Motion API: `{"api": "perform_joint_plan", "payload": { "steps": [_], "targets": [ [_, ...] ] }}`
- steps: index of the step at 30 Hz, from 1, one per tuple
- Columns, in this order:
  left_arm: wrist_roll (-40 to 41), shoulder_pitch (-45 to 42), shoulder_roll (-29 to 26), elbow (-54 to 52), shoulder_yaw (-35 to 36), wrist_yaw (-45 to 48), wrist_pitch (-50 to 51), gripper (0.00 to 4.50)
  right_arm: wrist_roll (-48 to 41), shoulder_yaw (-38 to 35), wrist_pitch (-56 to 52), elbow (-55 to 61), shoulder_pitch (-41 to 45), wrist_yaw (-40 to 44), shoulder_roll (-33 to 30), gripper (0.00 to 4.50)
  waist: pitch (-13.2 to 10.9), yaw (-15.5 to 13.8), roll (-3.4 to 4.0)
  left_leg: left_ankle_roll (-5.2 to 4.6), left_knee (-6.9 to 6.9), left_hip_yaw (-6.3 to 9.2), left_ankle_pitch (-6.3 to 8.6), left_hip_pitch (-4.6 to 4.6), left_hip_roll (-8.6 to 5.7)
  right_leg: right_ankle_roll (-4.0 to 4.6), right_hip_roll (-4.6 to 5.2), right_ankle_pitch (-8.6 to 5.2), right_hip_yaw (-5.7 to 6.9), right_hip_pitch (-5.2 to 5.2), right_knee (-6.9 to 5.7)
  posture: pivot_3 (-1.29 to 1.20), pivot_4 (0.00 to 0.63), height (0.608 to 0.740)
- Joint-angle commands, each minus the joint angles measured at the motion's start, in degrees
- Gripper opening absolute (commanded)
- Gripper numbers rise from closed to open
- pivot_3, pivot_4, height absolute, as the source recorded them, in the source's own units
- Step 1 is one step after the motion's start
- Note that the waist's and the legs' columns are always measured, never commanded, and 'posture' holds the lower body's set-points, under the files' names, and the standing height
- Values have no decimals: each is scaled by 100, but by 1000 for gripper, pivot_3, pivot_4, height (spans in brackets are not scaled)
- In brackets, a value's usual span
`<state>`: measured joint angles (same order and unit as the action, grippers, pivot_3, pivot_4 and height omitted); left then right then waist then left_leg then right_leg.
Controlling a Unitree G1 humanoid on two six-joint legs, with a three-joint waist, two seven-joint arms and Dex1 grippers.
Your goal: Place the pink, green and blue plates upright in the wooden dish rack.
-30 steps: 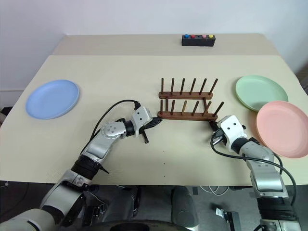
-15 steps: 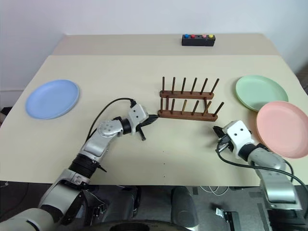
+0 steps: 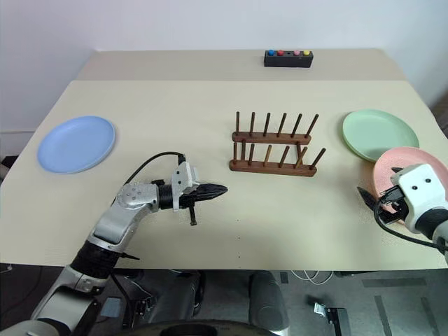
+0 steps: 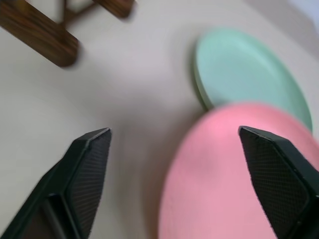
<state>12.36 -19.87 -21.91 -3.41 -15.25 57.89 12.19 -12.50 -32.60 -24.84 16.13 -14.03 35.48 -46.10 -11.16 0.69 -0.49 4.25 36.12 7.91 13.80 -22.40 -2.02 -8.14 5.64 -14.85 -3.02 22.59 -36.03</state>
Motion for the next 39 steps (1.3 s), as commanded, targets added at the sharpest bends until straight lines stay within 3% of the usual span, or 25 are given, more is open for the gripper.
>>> {"api": "perform_joint_plan", "payload": {
  "steps": [1, 7, 8, 10, 16, 17, 28, 33, 39],
  "targets": [
    [278, 52, -33, -374, -99, 250, 87, 0, 238, 144, -251, -117, 79, -281, 5, 4211, 0, -1, 0, 0, 0, 0, 0, 0, 0, 0, 0, 0, 0, 0, 0, 0, 150, 740],
    [508, 49, -91, -560, -257, 583, 286, 0, 481, 537, -477, -299, 82, -488, 78, 4211, 0, -1, 0, 0, 0, -1, 0, 0, 0, 1, 0, 0, 0, 0, 0, 0, 150, 740],
    [465, 36, -93, -541, -274, 579, 265, 0, 496, 573, -521, -314, 85, -508, 91, 3975, 0, 0, 0, 0, 0, -1, 0, 0, 0, 1, 0, 0, 0, 0, 0, 0, 150, 740],
    [402, 15, -89, -495, -293, 562, 229, 0, 487, 585, -644, -327, 103, -556, 132, 3316, 0, -1, 1, 0, 1, -1, 0, 0, 0, 0, 0, 0, 0, 0, 1, 0, 150, 740],
    [336, -17, -65, -446, -352, 526, 193, 0, 537, 597, -670, -202, -21, -556, 128, 285, 0, -2, 0, 0, 0, -1, 0, -1, 0, 0, 0, 0, 0, 0, 1, 0, 150, 740],
    [314, -22, -59, -433, -370, 517, 184, 0, 548, 587, -667, -190, -35, -563, 123, 49, 0, -2, -1, 0, 1, -1, 0, 0, 0, 0, 0, 0, 0, 0, 1, 0, 150, 740],
    [262, -97, 4, -331, -460, 516, 111, 0, 746, 317, -767, 405, -305, -545, -84, 49, 1, -3, -1, 0, 1, 0, 0, 0, 0, 0, 0, -1, 0, -1, 2, 0, 150, 740],
    [242, -132, 29, -266, -472, 538, 58, 0, 365, -343, -249, 1328, -597, 399, -422, 49, -1, 21, 8, -1, -1, -2, 0, -1, 0, -2, 0, -1, 0, 2, 1, 0, 150, 740],
    [180, -210, 112, -69, -463, 514, -82, 0, -133, -715, 90, 1158, 706, 545, -760, 49, -3, 2, 4, 0, 6, -5, 0, -1, 1, 0, 0, 0, 0, -3, 3, 0, 150, 740]
  ]
}}
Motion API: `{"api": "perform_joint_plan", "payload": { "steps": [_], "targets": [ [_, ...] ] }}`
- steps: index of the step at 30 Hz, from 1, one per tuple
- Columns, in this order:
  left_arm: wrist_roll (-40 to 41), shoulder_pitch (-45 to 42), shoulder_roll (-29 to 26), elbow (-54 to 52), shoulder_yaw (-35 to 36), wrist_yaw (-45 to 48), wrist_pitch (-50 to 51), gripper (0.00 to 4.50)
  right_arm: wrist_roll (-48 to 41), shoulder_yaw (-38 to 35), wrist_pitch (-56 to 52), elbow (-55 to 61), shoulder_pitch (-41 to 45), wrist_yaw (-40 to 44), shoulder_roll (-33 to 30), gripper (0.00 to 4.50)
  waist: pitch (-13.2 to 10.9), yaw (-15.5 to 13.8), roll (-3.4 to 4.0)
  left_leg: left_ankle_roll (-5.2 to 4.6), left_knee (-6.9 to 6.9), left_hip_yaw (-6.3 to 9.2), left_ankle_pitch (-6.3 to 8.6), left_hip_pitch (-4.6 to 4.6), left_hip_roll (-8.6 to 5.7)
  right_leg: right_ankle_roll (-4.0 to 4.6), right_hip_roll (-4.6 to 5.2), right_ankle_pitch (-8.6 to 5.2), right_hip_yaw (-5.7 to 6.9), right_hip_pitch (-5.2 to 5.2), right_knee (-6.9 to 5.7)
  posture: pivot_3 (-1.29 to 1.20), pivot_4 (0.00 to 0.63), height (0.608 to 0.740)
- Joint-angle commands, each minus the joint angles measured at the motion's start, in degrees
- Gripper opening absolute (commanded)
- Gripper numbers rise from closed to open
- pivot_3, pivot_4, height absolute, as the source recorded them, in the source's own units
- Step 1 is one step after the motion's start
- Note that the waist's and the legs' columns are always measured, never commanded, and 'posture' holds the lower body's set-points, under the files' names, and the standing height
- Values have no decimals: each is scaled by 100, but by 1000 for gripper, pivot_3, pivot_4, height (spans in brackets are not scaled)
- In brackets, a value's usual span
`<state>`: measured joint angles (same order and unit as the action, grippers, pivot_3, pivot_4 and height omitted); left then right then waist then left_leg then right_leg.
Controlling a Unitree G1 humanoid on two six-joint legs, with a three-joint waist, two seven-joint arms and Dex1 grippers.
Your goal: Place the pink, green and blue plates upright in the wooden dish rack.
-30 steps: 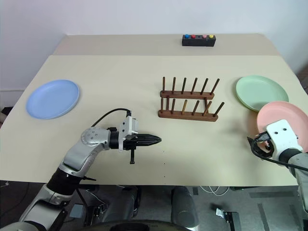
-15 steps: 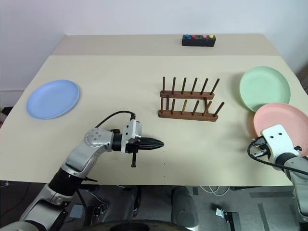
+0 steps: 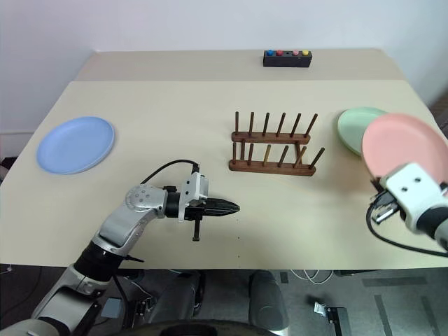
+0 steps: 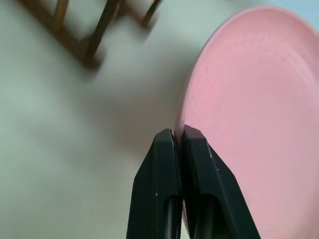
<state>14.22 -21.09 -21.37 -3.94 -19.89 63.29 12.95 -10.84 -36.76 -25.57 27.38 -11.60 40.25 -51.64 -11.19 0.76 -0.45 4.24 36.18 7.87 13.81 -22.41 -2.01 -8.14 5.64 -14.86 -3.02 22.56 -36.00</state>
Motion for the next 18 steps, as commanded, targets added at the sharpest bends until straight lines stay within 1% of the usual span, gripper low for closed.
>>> {"api": "perform_joint_plan", "payload": {
  "steps": [1, 4, 6, 9, 14, 18],
  "targets": [
    [-12, -82, 77, 0, 6, -46, -180, 0, -471, -218, 150, 8, 778, 71, -212, 49, -1, -7, -2, 0, -1, 1, 0, 0, 0, 0, 0, 0, 0, 0, 0, 0, 150, 740],
    [-31, -44, 107, 22, 3, -97, -239, 0, -816, 132, 220, -62, 1597, 11, -134, 49, -1, -5, -3, 0, -6, 4, 0, -1, 0, -2, 0, 1, 2, 3, 1, 0, 150, 740],
    [-62, -1, 118, 14, -4, -151, -276, 0, -1100, 458, 184, -89, 2059, 129, -102, 49, -2, -3, -4, 0, -7, 5, 0, -3, 0, -4, 0, 2, 2, 4, 2, 0, 150, 740],
    [-97, 49, 138, -19, 1, -254, -294, 0, -1967, 758, -358, -80, 2763, 139, 96, 49, -2, 1, -4, 0, -8, 4, 0, -2, 1, -8, 0, 4, 2, 4, 2, 0, 150, 740],
    [-128, 153, 103, -132, 49, -401, -278, 0, -2950, 940, -909, -129, 3388, 40, 430, 49, -3, -13, -3, 0, -9, 8, 0, -5, 0, -9, 0, 5, 2, 6, 2, 0, 150, 740],
    [-124, 230, 52, -229, 58, -503, -259, 0, -3650, 829, -1272, -256, 3549, -59, 636, 49, -2, -15, -2, -1, -9, 8, 0, -6, 0, -11, 0, 6, 2, 8, 2, 0, 150, 740]
  ]
}}
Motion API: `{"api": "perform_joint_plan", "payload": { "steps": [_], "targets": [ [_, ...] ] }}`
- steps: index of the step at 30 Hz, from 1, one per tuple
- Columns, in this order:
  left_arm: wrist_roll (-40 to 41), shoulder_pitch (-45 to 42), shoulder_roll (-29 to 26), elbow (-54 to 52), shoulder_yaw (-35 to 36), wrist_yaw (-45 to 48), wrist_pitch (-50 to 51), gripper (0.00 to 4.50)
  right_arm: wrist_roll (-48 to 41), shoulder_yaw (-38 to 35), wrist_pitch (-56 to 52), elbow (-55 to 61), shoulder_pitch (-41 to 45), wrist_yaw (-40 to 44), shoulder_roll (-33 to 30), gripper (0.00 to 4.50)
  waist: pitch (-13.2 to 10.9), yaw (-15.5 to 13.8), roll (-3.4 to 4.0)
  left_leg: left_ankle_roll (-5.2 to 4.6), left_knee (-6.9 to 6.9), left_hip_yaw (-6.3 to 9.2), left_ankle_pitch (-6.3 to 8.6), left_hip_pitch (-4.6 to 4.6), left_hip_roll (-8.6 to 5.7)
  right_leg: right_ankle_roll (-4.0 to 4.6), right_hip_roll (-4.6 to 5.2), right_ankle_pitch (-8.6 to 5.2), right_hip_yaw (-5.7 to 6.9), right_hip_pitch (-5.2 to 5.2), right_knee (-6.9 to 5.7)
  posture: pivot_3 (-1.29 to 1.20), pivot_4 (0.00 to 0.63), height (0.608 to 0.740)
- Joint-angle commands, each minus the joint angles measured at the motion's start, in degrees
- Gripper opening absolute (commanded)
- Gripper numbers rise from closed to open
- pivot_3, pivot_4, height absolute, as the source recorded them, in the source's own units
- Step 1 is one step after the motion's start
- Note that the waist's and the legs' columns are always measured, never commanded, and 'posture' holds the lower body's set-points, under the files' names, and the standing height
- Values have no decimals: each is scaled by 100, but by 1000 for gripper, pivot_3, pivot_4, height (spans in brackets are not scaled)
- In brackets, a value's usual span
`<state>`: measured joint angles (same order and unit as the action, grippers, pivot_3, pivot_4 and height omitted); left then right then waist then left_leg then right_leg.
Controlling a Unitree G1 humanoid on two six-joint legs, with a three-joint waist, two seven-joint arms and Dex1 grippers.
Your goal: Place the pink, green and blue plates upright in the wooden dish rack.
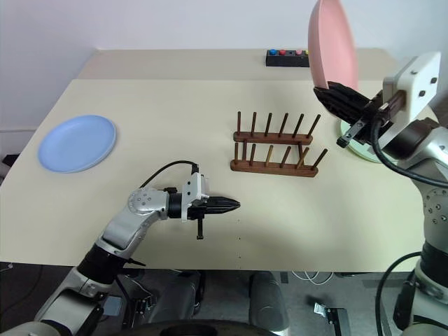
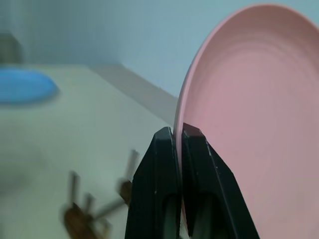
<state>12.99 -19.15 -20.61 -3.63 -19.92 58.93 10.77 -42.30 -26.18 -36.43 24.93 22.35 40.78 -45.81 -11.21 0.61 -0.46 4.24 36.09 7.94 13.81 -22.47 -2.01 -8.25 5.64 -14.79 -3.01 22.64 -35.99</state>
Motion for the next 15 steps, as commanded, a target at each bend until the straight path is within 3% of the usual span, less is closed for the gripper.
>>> {"api": "perform_joint_plan", "payload": {
  "steps": [1, 8, 15],
  "targets": [
    [3, 56, -33, -289, 61, -92, -28, 0, -662, -262, -267, -48, 119, -119, 85, 49, 0, 2, 0, 0, 0, 0, 0, 0, 0, 0, 0, 0, 0, 0, 0, 0, 150, 740],
    [29, 48, -71, -336, 55, -139, -53, 0, -1755, -497, -646, -19, -66, -335, 312, 49, 0, 4, 1, 0, -2, 0, 0, 0, 0, 0, 0, 0, 0, 3, -1, 0, 150, 740],
    [221, 5, -61, -413, 155, -92, 2, 0, -2163, -505, -728, -156, -307, -406, 305, 49, 0, 6, 1, -1, -2, -1, 0, 0, 0, -1, 0, 1, 0, 3, -1, 0, 150, 740]
  ]
}}
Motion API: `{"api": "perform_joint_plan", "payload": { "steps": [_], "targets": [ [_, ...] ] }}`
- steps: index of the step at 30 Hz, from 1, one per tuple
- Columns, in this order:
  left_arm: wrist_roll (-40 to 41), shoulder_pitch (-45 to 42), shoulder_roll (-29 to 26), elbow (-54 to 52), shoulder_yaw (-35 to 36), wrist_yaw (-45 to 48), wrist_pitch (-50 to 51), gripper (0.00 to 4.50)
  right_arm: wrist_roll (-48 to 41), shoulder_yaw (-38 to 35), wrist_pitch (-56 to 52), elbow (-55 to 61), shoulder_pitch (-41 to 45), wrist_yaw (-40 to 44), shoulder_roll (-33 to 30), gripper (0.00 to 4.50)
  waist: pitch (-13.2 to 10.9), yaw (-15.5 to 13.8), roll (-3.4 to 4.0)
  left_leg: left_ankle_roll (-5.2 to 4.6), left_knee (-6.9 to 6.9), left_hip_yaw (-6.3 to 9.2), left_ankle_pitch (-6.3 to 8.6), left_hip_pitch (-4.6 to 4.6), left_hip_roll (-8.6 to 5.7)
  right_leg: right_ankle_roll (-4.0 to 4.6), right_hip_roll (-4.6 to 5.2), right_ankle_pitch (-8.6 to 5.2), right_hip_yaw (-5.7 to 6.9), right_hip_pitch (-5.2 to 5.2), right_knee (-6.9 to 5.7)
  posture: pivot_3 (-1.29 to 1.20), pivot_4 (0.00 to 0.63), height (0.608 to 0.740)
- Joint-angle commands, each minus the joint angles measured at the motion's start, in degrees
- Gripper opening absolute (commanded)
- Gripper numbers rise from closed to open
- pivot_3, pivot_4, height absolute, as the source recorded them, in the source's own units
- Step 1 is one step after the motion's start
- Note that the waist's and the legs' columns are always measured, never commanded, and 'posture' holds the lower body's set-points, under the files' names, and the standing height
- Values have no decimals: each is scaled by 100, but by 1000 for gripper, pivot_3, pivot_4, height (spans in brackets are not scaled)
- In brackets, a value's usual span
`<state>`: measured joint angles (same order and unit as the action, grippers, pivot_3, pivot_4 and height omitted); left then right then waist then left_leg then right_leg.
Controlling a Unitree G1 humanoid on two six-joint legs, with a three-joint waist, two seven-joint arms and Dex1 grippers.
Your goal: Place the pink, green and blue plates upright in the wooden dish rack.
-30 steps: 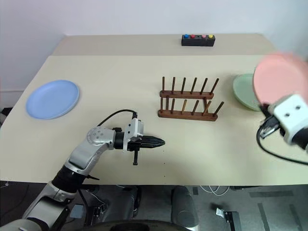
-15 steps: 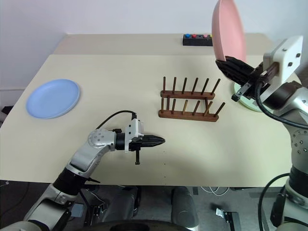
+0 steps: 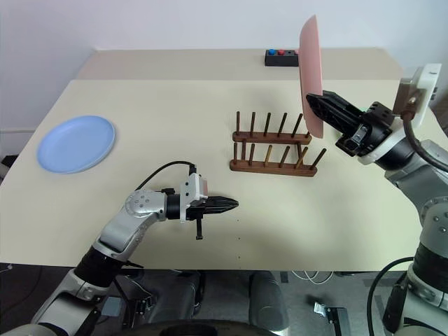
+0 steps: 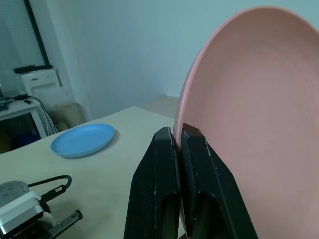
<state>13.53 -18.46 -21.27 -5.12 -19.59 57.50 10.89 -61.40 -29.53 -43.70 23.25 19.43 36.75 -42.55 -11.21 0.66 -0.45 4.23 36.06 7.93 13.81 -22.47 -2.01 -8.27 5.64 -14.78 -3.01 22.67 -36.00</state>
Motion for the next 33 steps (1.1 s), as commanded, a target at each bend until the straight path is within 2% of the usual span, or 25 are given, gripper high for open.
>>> {"api": "perform_joint_plan", "payload": {
  "steps": [1, 16, 33],
  "targets": [
    [160, -66, -4, -265, 121, 45, -6, 0, -279, -163, -5, -26, -40, 12, -34, 49, 0, 0, 0, 0, 0, 0, 0, 0, 0, 0, 0, 0, 0, 0, 0, 0, 150, 740],
    [172, -22, -80, -387, 114, -19, 101, 0, -447, -125, -134, -887, -81, 176, -26, 49, 0, 4, 0, 0, -1, -1, 0, 0, 0, 1, 0, -1, 0, 1, 0, 0, 150, 740],
    [328, -50, -27, -425, 218, -19, 73, 0, -1050, -227, -310, -760, -180, 263, -95, 49, 0, 5, 0, 0, -1, -1, 0, -1, 0, 1, 0, -1, 0, 1, 1, 0, 150, 740]
  ]
}}
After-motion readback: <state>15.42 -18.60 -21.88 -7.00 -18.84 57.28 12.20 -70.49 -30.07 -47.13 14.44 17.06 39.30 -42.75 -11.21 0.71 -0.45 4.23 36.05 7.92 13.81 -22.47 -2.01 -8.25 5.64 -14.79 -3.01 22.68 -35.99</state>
